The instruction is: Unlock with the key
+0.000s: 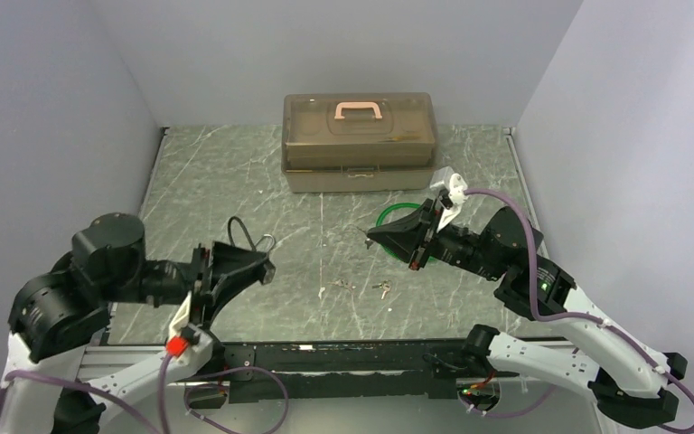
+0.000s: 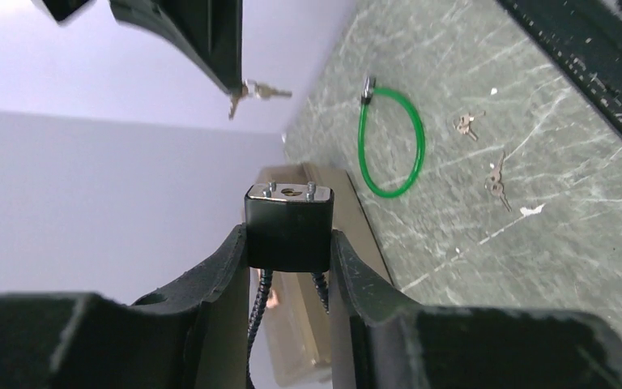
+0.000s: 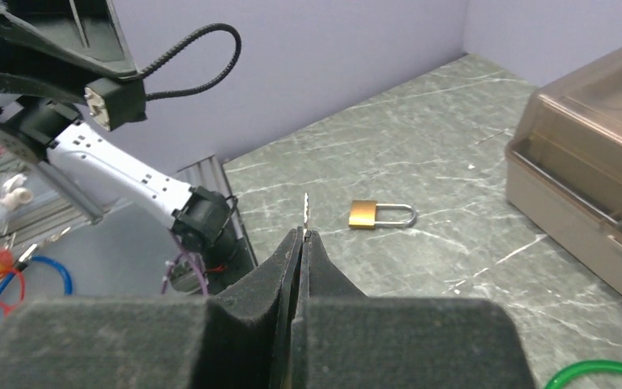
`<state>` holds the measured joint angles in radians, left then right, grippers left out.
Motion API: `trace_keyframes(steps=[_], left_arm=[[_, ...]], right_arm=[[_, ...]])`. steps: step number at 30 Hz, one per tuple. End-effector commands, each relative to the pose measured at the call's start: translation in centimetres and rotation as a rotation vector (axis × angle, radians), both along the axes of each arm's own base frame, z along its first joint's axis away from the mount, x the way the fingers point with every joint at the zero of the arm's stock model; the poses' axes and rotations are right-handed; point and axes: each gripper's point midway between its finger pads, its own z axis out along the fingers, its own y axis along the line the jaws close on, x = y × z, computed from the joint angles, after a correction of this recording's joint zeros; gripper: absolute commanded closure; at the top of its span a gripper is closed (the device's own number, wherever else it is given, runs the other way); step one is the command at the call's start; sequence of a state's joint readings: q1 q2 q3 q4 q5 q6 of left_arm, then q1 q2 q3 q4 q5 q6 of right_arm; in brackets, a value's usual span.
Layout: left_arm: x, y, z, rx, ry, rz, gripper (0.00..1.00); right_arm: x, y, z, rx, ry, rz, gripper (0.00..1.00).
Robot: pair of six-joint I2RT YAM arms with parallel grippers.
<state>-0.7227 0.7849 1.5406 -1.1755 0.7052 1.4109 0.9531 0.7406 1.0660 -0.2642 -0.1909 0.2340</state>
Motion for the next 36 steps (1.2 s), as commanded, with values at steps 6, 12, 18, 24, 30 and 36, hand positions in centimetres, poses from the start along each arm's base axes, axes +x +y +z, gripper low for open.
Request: trace_keyframes(steps=[6, 12, 18, 24, 30, 36], left_arm=[[-2.8, -0.7, 2.5, -0.100, -0.123, -0.164, 1.00], [-3.4, -0.3, 3.2, -0.111, -0.173, -0.182, 1.00], [-2.9, -0.3, 3.3, -0.111, -0.176, -0.162, 1.00], [3.3, -0.4, 2.3, -0.136, -0.096, 0.148, 1.00], [6.6, 0.9, 1.1, -0.144, -0.123, 0.332, 1.00], [6.2, 2.0, 1.0, -0.187, -0.237, 0.347, 1.00]], right_arm=[[-2.4, 2.0, 1.8, 0.038, -0.062, 0.191, 1.00], [-3.0, 2.8, 1.7, 0.033, -0.065, 0.248, 1.00], [-3.2, 3.6, 1.6, 0.022, -0.065, 0.293, 1.00], [-2.2, 4.4, 1.1, -0.002, -0.048, 0.271, 1.00], [-1.4, 5.7, 1.8, 0.010, -0.027, 0.268, 1.00], [-1.6, 8.5, 2.5, 0.013, -0.036, 0.296, 1.00]])
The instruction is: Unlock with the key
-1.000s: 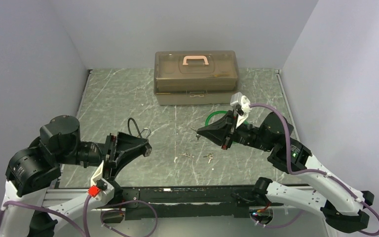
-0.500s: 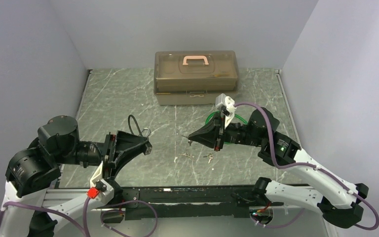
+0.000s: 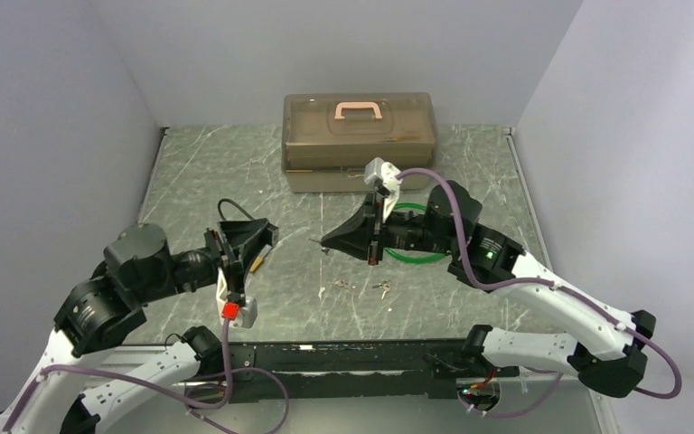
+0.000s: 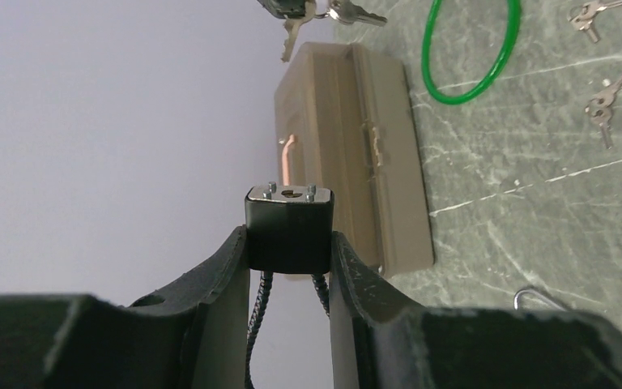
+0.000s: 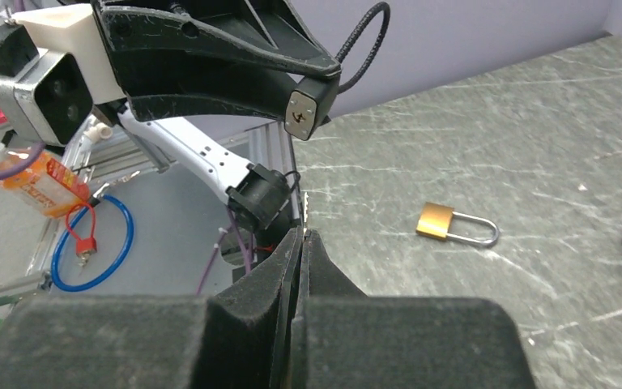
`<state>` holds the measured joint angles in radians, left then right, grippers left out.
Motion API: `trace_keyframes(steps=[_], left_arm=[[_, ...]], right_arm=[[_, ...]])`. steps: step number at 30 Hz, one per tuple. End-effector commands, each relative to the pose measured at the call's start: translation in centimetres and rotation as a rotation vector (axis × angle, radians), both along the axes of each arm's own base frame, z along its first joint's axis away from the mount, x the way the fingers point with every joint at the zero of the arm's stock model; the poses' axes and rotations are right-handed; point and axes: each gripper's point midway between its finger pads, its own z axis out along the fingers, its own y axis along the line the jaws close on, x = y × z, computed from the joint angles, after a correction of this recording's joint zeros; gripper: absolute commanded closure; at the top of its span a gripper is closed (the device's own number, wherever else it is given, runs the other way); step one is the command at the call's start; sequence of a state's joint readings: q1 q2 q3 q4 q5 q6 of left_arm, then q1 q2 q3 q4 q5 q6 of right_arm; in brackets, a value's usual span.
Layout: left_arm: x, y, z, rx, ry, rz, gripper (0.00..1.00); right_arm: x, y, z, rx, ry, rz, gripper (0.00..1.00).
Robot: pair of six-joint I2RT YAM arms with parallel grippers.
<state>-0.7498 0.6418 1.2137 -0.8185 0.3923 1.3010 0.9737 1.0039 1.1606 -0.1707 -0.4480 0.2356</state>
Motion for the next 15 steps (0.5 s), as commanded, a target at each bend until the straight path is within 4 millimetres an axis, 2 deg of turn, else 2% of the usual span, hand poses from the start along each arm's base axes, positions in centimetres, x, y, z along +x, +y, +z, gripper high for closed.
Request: trace_keyframes(steps=[1, 6, 11, 15], left_arm=[[0.2, 1.4, 3.4, -0.080, -0.162, 0.053, 1.00], [0.8, 2.1, 3.4, -0.052, -0.137, 0.109, 1.00], [0.7, 2.7, 2.1, 0.024, -0.170, 0.107, 1.00], [0.8, 3.0, 2.2, 0.037, -0.167, 0.118, 1.00]], right_arm=[[-0.7, 2.0, 3.6, 0.081, -0.071, 0.024, 1.00], [-0.7, 4.3, 3.9, 0.080, -0.081, 0.025, 1.00], [-0.8, 5.4, 4.5, 0.086, -0.091, 0.023, 1.00], [-0.8, 5.8, 4.7, 0.083, -0.098, 0.016, 1.00]])
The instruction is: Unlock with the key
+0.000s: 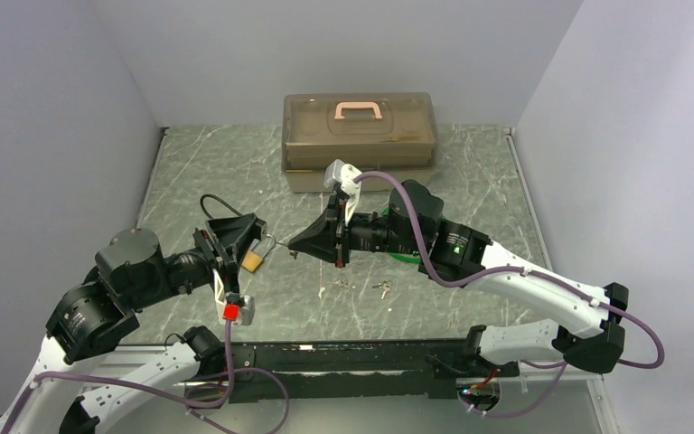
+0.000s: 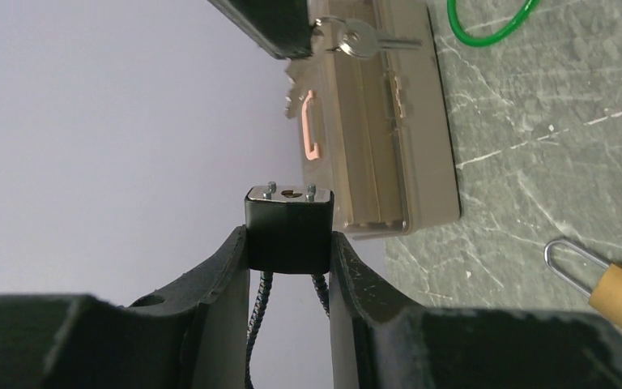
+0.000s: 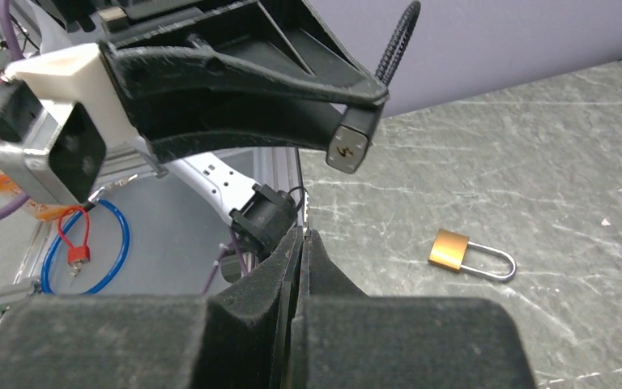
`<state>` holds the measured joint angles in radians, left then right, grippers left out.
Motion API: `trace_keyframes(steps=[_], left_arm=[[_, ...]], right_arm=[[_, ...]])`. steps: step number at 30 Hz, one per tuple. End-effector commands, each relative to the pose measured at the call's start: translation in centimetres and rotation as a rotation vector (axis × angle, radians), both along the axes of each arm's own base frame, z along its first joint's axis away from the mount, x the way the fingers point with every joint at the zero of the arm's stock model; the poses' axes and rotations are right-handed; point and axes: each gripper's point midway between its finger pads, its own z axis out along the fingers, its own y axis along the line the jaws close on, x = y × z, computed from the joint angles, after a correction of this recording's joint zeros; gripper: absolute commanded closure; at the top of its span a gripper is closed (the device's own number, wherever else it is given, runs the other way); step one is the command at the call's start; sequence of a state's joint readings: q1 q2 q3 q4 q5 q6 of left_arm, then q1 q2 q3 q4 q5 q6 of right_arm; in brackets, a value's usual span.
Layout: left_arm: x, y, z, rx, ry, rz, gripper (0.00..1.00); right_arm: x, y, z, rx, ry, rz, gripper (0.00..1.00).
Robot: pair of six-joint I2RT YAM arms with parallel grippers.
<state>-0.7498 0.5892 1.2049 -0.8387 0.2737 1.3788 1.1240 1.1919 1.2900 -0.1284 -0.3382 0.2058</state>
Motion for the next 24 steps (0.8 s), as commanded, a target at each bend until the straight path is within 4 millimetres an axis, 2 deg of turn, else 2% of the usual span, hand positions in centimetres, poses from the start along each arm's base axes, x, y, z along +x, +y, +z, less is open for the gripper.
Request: trace_keyframes(steps=[1, 12, 24], left_arm=[[0.1, 0.6, 1.7, 0.009, -0.065, 0.015, 1.00], [0.1, 1.0, 1.6, 0.050, -0.086, 0.019, 1.00], [0.4, 1.4, 2.4, 0.066, -0.124, 0.042, 1.00]], right_arm=[[0.0, 0.0, 4.3, 0.105, -0.073, -0.022, 1.00], [1.4, 1.3, 3.7, 0.070, -0.057, -0.070, 1.00], [1.5, 2.2, 3.6, 0.059, -0.029, -0.055, 1.00]])
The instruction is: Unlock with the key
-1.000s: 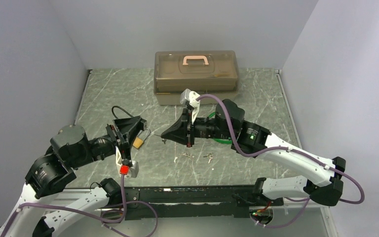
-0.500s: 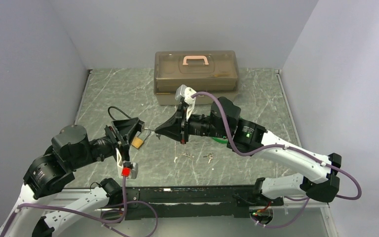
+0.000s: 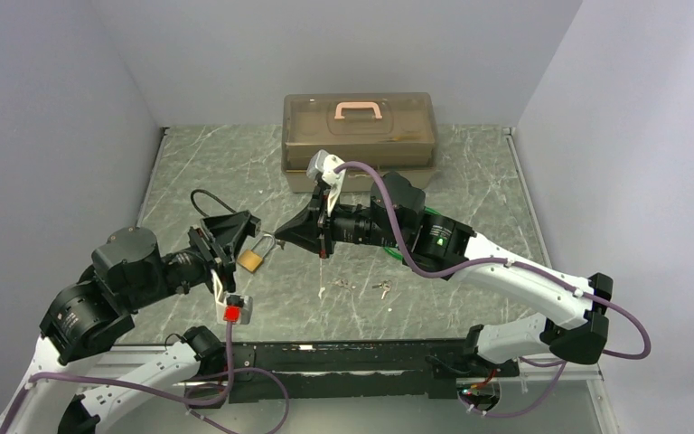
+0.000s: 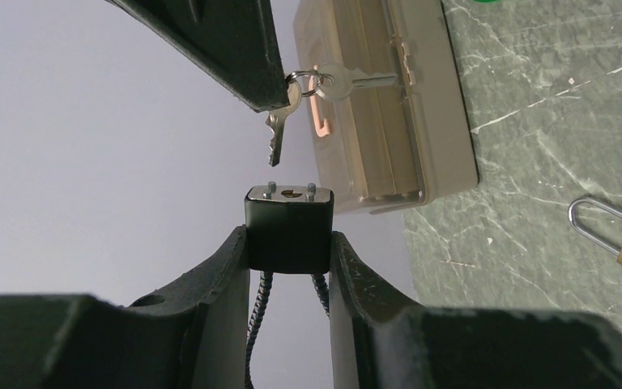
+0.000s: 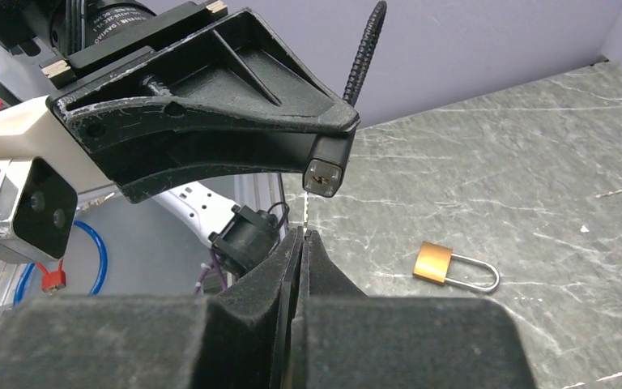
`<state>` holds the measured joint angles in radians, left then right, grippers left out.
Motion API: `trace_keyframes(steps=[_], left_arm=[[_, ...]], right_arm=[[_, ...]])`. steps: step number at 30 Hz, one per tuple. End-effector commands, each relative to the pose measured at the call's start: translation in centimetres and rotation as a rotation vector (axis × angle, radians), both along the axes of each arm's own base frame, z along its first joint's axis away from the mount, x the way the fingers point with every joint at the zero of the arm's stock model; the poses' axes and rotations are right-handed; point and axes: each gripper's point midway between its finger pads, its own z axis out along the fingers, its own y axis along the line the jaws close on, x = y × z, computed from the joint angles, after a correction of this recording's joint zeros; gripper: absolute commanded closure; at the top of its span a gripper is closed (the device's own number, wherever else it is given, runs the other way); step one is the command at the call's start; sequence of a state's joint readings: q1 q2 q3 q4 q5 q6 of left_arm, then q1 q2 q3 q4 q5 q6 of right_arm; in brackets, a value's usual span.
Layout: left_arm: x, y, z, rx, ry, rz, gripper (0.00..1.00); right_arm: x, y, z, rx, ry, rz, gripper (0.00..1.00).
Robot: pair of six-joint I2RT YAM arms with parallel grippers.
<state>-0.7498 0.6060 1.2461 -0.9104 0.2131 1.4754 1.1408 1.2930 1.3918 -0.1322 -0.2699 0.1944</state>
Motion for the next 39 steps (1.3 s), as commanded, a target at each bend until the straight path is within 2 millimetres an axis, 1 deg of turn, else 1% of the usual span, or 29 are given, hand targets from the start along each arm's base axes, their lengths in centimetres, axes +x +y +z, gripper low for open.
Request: trace_keyframes(steps=[1, 9, 22, 27, 29, 32, 39], left_arm=[[-0.1, 0.3, 2.5, -0.025, -0.072, 0.001, 1.00], [-0.1, 0.3, 2.1, -0.014, -0.073, 0.000, 1.00], [-0.2, 0.5, 2.3, -0.012, -0.075, -0.001, 1.00], [-0.2, 0.5, 2.3, -0.010, -0.080, 0.000, 1.00], [-0.1, 0.4, 2.6, -0.023, -0.085, 0.004, 1.00], [0.0, 0.5, 2.9, -0.027, -0.092, 0.011, 1.00], [0.1, 0.6, 2.7, -0.021, -0.095, 0.018, 1.00]], right_arm=[[-0.1, -0.1, 2.8, 0.062, -0.017, -0.002, 1.00], [-0.2, 0.4, 2.8, 0.065, -0.009, 0.012, 1.00], [0.4, 1.1, 2.8, 0.064, -0.011, -0.002, 1.00], [0.6, 1.1, 3.0, 0.072, -0.004, -0.019, 1.00], [0.7, 1.0, 3.1, 0.075, 0.000, -0.025, 1.00], [0.9, 1.2, 2.7, 0.057, 0.009, -0.032, 1.00], [1.5, 1.8, 2.1, 0.032, 0.035, -0.055, 1.00]])
